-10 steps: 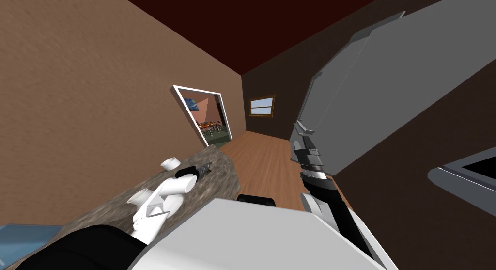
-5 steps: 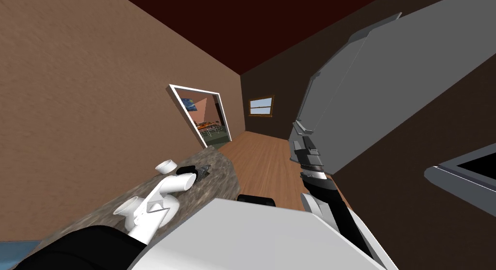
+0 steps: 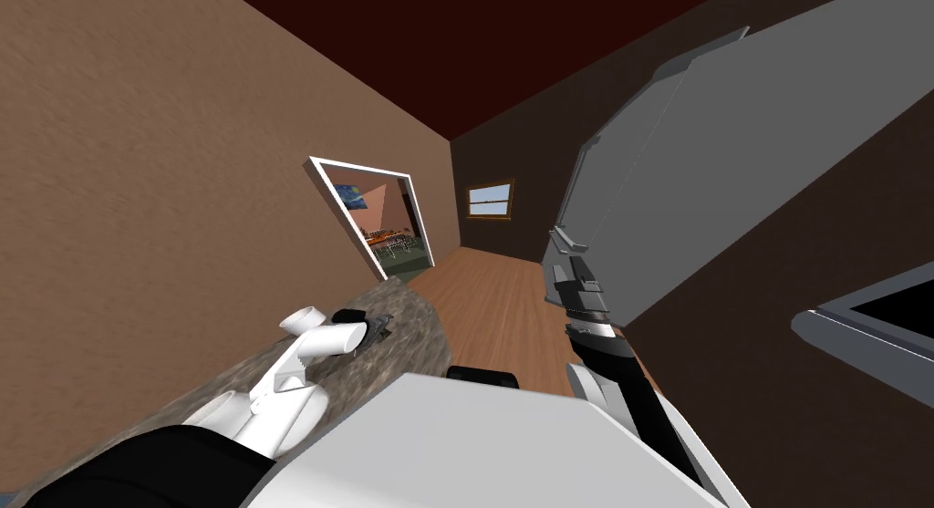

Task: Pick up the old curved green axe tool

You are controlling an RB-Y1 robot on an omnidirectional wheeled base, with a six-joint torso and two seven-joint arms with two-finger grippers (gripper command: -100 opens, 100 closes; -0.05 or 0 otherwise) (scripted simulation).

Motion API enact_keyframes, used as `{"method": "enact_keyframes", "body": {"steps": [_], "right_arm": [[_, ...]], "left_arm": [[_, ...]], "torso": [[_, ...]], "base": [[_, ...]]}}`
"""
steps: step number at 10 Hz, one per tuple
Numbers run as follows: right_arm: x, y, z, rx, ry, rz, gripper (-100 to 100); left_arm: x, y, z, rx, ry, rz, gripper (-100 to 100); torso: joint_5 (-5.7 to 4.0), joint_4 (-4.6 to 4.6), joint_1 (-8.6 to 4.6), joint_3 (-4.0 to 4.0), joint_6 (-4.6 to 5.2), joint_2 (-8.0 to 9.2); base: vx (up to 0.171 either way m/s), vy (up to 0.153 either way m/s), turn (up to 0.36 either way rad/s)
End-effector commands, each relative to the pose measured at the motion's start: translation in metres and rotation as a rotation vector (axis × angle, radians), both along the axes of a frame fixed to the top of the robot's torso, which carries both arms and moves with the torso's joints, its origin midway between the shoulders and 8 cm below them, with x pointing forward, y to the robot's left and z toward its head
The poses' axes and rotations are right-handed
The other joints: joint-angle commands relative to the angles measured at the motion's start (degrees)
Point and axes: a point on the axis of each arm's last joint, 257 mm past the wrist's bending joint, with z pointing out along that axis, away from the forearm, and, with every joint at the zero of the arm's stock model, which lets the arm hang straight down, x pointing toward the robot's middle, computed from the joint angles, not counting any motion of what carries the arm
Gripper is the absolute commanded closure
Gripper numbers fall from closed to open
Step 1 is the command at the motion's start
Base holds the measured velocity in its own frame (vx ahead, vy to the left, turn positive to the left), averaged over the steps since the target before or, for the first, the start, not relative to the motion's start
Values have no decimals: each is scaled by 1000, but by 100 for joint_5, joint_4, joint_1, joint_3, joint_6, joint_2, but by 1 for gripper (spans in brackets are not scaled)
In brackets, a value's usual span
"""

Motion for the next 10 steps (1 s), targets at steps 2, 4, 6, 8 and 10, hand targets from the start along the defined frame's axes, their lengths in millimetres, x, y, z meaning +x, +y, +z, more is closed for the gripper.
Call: {"method": "enact_keyframes", "body": {"steps": [2,4,6,8,10], "right_arm": [[0,0,0,0,0,0,0],[0,0,0,0,0,0,0],[0,0,0,0,0,0,0],[0,0,0,0,0,0,0],[0,0,0,0,0,0,0]], "left_arm": [[-12,4,-2,-8,64,3,-100],[-19,7,-3,-13,102,6,-100],[-30,11,-3,-19,154,9,-100],[-36,13,-2,-22,184,10,-100],[-34,12,-3,-22,177,10,0]], "torso": [[0,0,-1,1,-1,3],[0,1,-2,2,-1,4],[0,0,-2,-1,0,-1],[0,0,-3,0,0,0],[-1,1,-6,4,-1,8]], "base": [[27,15,-30],[26,10,-24],[40,16,-39],[30,10,-21],[5,3,-1]]}}
